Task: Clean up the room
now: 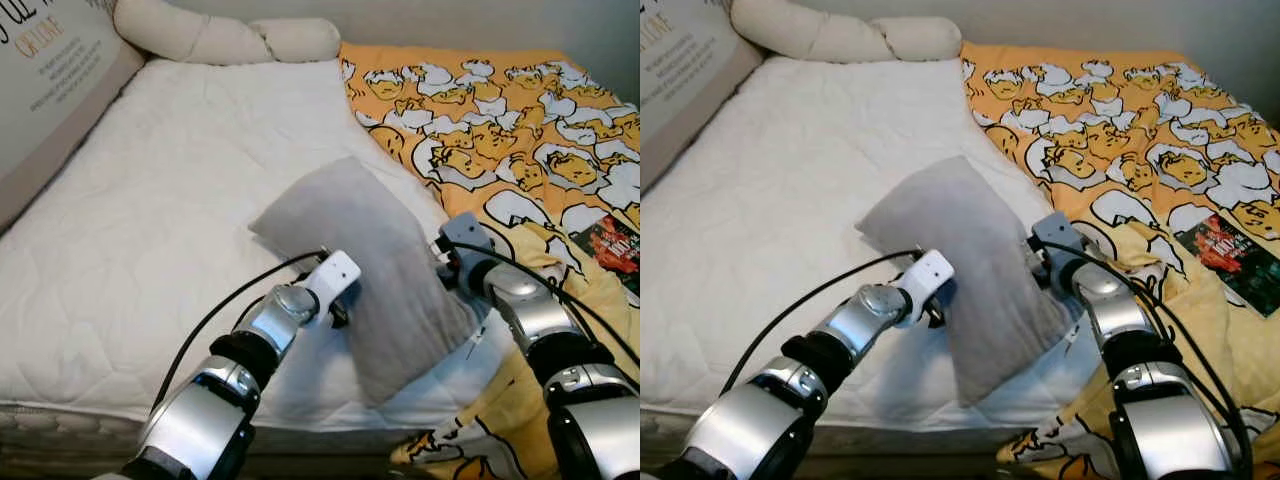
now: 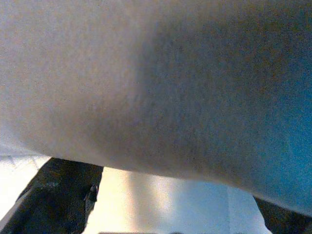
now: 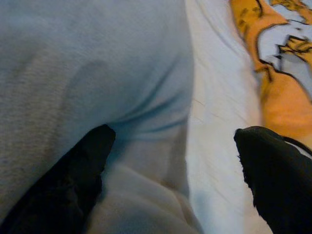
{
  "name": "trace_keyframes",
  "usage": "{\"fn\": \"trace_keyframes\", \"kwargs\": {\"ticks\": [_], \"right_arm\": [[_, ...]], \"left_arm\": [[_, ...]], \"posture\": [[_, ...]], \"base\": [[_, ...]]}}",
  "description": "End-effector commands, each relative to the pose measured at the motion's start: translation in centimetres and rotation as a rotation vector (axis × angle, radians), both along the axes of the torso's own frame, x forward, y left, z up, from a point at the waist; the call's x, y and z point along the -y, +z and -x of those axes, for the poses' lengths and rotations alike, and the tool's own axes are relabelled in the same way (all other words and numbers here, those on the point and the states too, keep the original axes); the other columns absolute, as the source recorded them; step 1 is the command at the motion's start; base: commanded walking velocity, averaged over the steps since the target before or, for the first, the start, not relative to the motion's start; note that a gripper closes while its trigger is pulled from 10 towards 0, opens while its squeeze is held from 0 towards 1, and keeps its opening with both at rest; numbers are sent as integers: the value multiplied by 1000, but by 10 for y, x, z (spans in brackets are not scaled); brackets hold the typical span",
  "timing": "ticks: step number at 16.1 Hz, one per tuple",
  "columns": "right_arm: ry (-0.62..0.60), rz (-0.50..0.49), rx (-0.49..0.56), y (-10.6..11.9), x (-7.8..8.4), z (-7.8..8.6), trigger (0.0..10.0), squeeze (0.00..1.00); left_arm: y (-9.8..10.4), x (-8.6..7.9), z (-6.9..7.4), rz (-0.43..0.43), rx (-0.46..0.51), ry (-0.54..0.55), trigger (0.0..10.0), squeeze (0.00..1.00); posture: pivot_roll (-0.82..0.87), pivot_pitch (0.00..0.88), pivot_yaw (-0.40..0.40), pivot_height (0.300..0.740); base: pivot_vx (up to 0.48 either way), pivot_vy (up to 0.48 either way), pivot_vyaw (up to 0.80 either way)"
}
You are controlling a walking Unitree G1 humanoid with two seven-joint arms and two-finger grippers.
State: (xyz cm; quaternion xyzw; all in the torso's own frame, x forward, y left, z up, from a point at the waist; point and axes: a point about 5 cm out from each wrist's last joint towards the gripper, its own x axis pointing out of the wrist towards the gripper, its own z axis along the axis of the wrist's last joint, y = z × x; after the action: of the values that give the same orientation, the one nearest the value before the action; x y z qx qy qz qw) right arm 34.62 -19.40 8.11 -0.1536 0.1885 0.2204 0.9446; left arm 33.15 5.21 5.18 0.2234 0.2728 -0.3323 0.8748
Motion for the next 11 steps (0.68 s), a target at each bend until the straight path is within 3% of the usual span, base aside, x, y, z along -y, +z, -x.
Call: {"fn": "trace_keyframes", "kwargs": {"ticks": [1, 4, 5, 8, 9, 11], "right_arm": [[78, -65, -25, -4, -14, 5, 10000, 0], [139, -174, -21, 3, -18, 18, 10000, 0], [165, -212, -24, 5, -20, 27, 10000, 0], [197, -255, -40, 6, -22, 45, 10000, 0], [181, -257, -47, 6, -16, 52, 10000, 0], [158, -257, -48, 11, -3, 59, 10000, 0]], "left_arm": [[34, 8, -18, 85, 127, -14, 10000, 145], [47, -20, -18, 98, 159, -49, 10000, 149], [47, -35, -9, 86, 143, -89, 10000, 149], [55, -55, 14, 90, 101, -165, 10000, 149], [55, -66, 28, 72, 70, -199, 10000, 149], [54, -76, 40, 82, 45, -182, 10000, 153]], "posture": [[26, 0, 9, 740], [38, 0, 4, 740], [42, 0, 2, 740], [49, 0, 7, 740], [48, 0, 12, 740], [48, 0, 13, 740]], "base": [[0, 0, 0], [0, 0, 0], [0, 0, 0], [0, 0, 0], [0, 0, 0], [0, 0, 0]]}}
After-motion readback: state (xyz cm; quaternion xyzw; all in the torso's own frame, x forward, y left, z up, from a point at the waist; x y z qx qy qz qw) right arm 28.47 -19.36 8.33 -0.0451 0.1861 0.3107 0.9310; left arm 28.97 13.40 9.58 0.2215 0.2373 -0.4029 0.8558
